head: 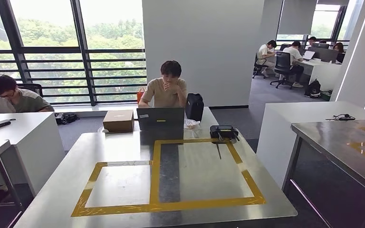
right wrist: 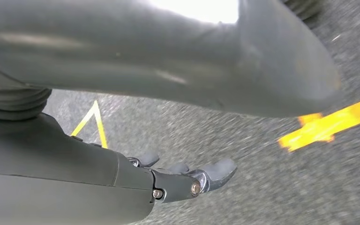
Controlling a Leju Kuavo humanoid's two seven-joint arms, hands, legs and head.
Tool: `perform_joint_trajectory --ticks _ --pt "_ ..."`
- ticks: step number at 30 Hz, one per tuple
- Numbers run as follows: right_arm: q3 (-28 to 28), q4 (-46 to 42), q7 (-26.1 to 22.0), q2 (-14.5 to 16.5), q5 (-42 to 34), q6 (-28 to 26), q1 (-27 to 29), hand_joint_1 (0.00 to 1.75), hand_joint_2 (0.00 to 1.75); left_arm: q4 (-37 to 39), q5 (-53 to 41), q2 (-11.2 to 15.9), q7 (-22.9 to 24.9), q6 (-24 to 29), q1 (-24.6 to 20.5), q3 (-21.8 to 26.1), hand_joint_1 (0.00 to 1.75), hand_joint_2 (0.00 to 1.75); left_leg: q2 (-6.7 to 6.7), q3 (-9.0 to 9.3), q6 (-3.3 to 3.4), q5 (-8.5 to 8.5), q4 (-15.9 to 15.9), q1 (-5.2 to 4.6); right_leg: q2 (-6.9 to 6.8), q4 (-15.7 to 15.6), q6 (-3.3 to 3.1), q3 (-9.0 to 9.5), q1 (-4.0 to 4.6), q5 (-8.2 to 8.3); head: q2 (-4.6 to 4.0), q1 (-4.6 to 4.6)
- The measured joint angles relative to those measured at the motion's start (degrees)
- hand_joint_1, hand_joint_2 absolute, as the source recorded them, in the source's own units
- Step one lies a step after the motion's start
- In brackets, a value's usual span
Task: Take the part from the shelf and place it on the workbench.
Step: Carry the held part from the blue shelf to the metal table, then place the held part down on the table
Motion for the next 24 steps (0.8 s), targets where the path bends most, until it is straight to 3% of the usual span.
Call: perform_joint_trajectory --ticks 1,2,3,4,5,6,7,8,9,11,12,13,16,17,18,20,21,22,23,24 --pt "-0.1 0.0 0.0 0.0 -0.1 -0.1 0.2 0.00 0.00 0.2 -0.1 -0.2 0.0 0.0 -0.1 -0.2 1.75 1.75 -0.11 1.25 -0.18 -1.48 -0.1 -0.11 0.17 -2.3 -0.31 -0.14 0.22 4.82 0.00 -0.02" --pt "-0.3 0.0 0.1 0.0 -0.2 -0.1 0.3 0.00 0.00 0.4 -0.3 -0.4 0.0 0.0 -0.3 -0.5 1.75 1.75 -0.28 2.78 -0.48 -2.44 0.2 -0.18 0.33 -3.7 -0.54 0.25 0.31 7.61 -0.01 -0.06" --pt "-0.4 0.0 0.1 0.0 -0.3 -0.2 0.2 0.00 0.00 0.5 -0.5 -0.5 0.0 -0.1 -0.7 -0.6 1.75 1.75 -0.43 3.68 -0.82 -2.58 1.2 -0.27 0.44 -3.9 -0.65 1.12 0.36 7.56 -0.01 -0.07" --pt "-0.5 0.0 0.0 0.0 -0.4 -0.3 0.0 0.00 0.00 0.5 -0.6 -0.5 0.0 -0.1 -1.3 -0.7 1.75 1.75 -0.29 3.53 -1.19 -1.72 3.7 -0.26 0.48 -3.8 -0.87 2.42 0.25 7.11 0.01 -0.11" --pt "-0.5 0.0 0.0 0.0 -0.4 -0.4 -0.3 0.00 0.00 0.5 -0.7 -0.5 0.0 -0.1 -1.7 -0.8 1.75 1.75 0.01 2.18 -1.60 0.01 7.4 -0.25 0.41 -3.9 -1.18 3.70 0.07 6.56 0.00 -0.13" --pt "-0.5 0.0 0.0 0.0 -0.4 -0.4 -0.6 0.00 0.00 0.5 -0.8 -0.4 0.0 -0.1 -2.2 -0.9 1.75 1.75 0.41 -0.42 -1.96 1.47 11.6 -0.22 0.34 -3.9 -1.50 4.96 -0.10 5.84 0.01 -0.14" --pt "-0.6 0.0 0.0 0.0 -0.4 -0.5 -0.8 0.00 0.00 0.7 -0.9 -0.5 0.1 -0.1 -2.4 -1.1 1.75 1.75 0.85 -3.37 -2.36 1.84 15.4 -0.10 0.31 -4.0 -1.75 6.26 -0.32 4.93 0.01 -0.19" --pt "-0.6 0.0 0.0 0.0 -0.4 -0.6 -0.9 0.00 0.00 0.9 -0.9 -0.5 0.2 -0.1 -2.4 -1.2 1.75 1.75 1.16 -6.15 -2.67 0.66 17.9 0.06 0.28 -4.1 -1.87 7.55 -0.49 3.79 0.00 -0.21" --pt "-0.6 0.0 0.0 0.0 -0.4 -0.6 -0.9 0.00 0.00 1.1 -0.9 -0.5 0.2 -0.1 -2.5 -1.4 1.75 1.75 1.31 -8.62 -2.98 -1.81 19.0 0.28 0.32 -4.3 -1.88 8.87 -0.65 2.59 0.00 -0.22" --pt "-0.6 0.0 0.0 -0.1 -0.5 -0.7 -0.7 0.00 0.00 1.5 -0.9 -0.6 0.4 -0.1 -2.5 -1.6 1.75 1.75 1.49 -12.39 -3.45 -7.45 18.1 0.71 0.39 -4.5 -1.65 11.88 -1.02 0.17 0.00 -0.21" --pt "-0.6 0.0 0.0 0.0 -0.5 -0.7 -0.5 0.00 0.00 1.6 -0.9 -0.6 0.4 -0.1 -2.5 -1.6 1.75 1.75 1.60 -13.72 -3.66 -8.44 16.2 0.88 0.42 -4.7 -1.46 13.52 -1.24 -1.08 0.00 -0.22" --pt "-0.6 0.0 0.0 0.0 -0.5 -0.7 -0.3 0.00 0.00 1.8 -0.9 -0.6 0.6 -0.1 -2.5 -1.6 1.75 1.75 1.74 -14.75 -3.79 -7.13 13.5 1.03 0.45 -4.9 -1.20 15.18 -1.47 -2.34 0.00 -0.22" --pt "-0.7 0.0 0.0 0.0 -0.5 -0.6 0.0 0.00 0.00 2.8 -0.8 -0.6 0.9 -0.1 -2.2 -1.8 1.75 1.75 2.88 -16.31 -3.61 8.33 4.5 1.16 0.57 -5.3 -0.23 19.35 -1.62 -6.42 0.00 -0.30" --pt "-0.7 0.0 0.0 0.0 -0.5 -0.6 0.0 0.00 0.00 3.0 -0.8 -0.6 1.0 -0.1 -2.2 -1.9 1.75 1.75 3.08 -16.15 -3.26 11.40 3.4 1.12 0.54 -5.6 0.19 20.82 -1.50 -7.50 0.00 -0.33" --pt "-0.7 0.0 0.0 0.0 -0.5 -0.5 -0.2 0.00 0.00 3.1 -0.8 -0.5 1.2 -0.2 -2.3 -2.0 1.75 1.75 3.05 -15.66 -2.81 11.39 3.5 1.11 0.48 -5.3 0.58 21.77 -1.36 -7.72 0.00 -0.33" --pt "-0.7 0.0 0.0 0.0 -0.4 -0.5 -0.8 0.00 0.00 3.1 -0.7 -0.4 1.8 -0.4 -2.9 -2.1 1.75 1.75 2.62 -13.96 -1.91 9.63 3.8 1.40 0.29 -1.1 1.20 20.68 -1.32 -5.30 0.01 -0.24" --pt "-0.7 0.0 0.0 -0.1 -0.4 -0.5 -1.1 0.00 0.00 3.2 -0.7 -0.2 2.6 -0.6 -3.3 -2.1 1.75 1.75 2.55 -13.00 -1.51 8.99 3.6 1.52 0.25 2.8 1.40 18.23 -1.32 -3.60 0.01 -0.16" --pt "-0.7 0.0 0.0 0.0 -0.4 -0.5 -1.3 0.00 0.00 3.4 -0.8 -0.1 3.7 -0.9 -3.5 -2.2 1.75 1.75 2.48 -11.95 -1.18 8.44 3.2 1.56 0.22 6.7 1.59 15.40 -1.33 -2.97 0.02 -0.10" --pt "-0.7 0.0 0.0 0.0 -0.3 -0.5 -1.4 0.00 0.00 3.8 -0.9 0.0 5.3 -1.3 -3.6 -2.3 1.75 1.75 2.40 -10.90 -0.93 7.78 2.7 1.52 0.19 9.6 1.74 12.62 -1.30 -3.80 0.02 -0.04" --pt "-0.7 0.0 0.1 0.0 -0.3 -0.5 -1.5 0.00 0.00 4.4 -1.1 0.2 7.1 -2.0 -3.7 -2.5 1.75 1.75 2.23 -9.74 -0.76 7.07 2.2 1.49 0.17 11.3 1.82 10.11 -1.24 -6.13 0.02 -0.01"
